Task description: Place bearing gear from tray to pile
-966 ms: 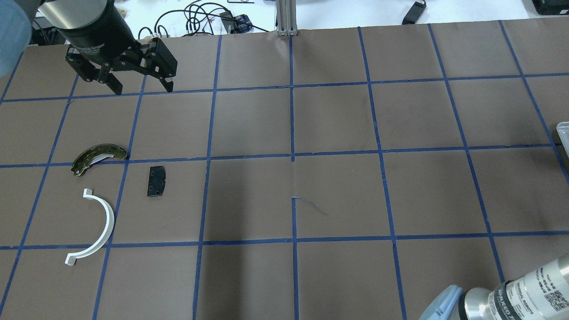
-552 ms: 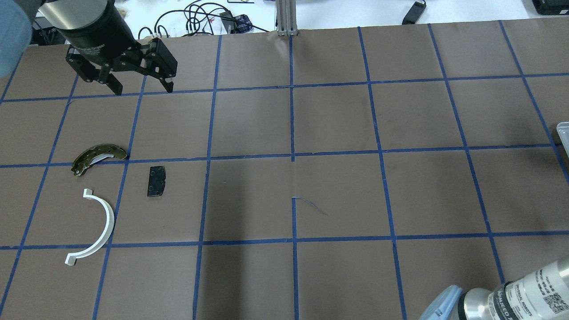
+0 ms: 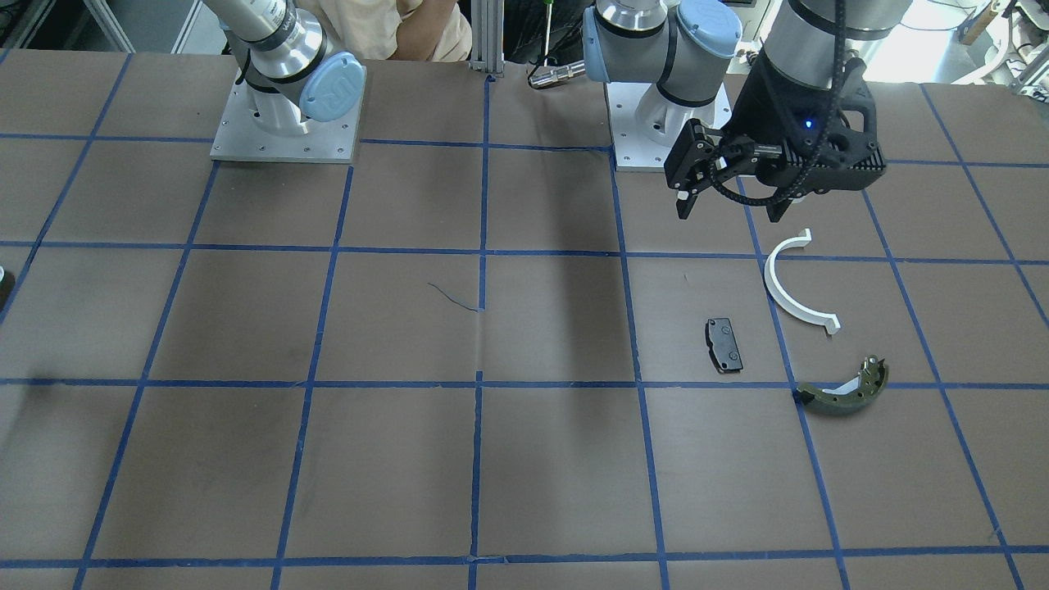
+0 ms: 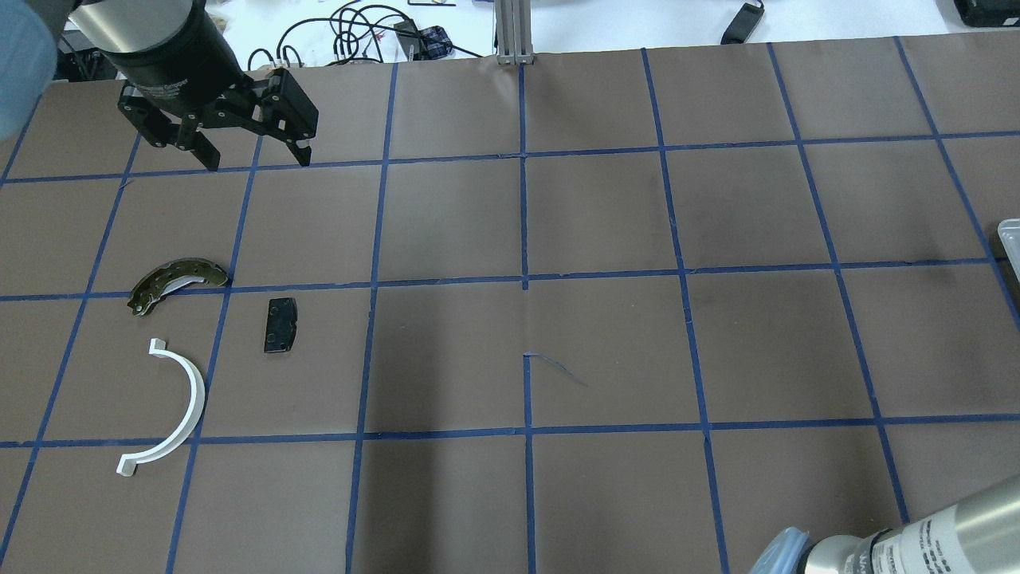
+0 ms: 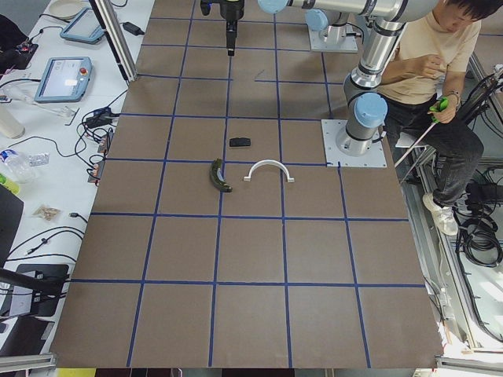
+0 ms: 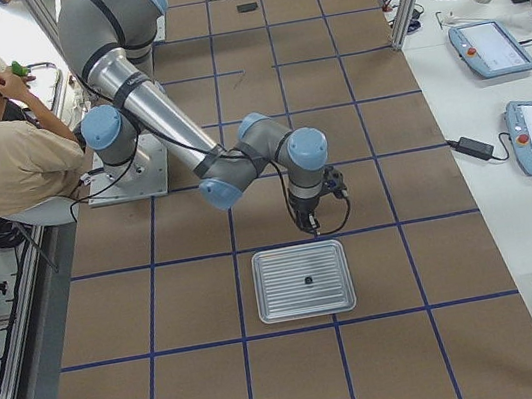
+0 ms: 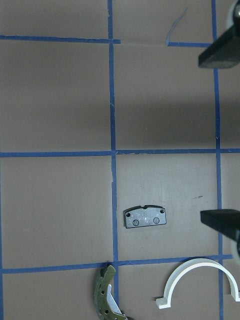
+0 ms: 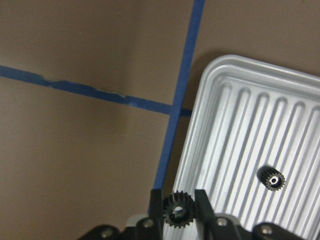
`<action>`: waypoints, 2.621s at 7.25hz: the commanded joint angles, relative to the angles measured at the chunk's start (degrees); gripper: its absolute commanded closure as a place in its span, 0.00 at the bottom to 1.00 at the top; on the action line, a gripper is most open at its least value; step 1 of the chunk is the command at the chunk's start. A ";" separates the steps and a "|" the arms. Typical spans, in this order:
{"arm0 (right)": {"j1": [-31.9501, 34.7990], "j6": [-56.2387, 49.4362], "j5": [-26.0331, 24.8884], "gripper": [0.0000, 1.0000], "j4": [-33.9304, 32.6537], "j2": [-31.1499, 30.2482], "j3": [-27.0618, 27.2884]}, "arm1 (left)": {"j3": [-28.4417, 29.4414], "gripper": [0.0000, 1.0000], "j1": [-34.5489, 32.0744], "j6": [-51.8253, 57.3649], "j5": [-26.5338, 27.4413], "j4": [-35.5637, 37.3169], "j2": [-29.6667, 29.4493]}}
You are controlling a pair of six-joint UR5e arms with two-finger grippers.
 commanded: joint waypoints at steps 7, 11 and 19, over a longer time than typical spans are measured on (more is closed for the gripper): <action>34.54 41.85 1.45 1.00 8.19 -4.36 0.68 | -0.03 0.00 -0.01 0.00 0.00 0.00 0.00; 49.66 59.61 6.46 1.00 7.14 -1.65 0.78 | -0.12 0.00 -0.01 0.00 0.00 0.00 0.18; 64.82 74.24 6.55 0.58 -3.06 8.30 0.95 | -0.30 0.00 -0.01 0.17 0.17 0.18 -0.78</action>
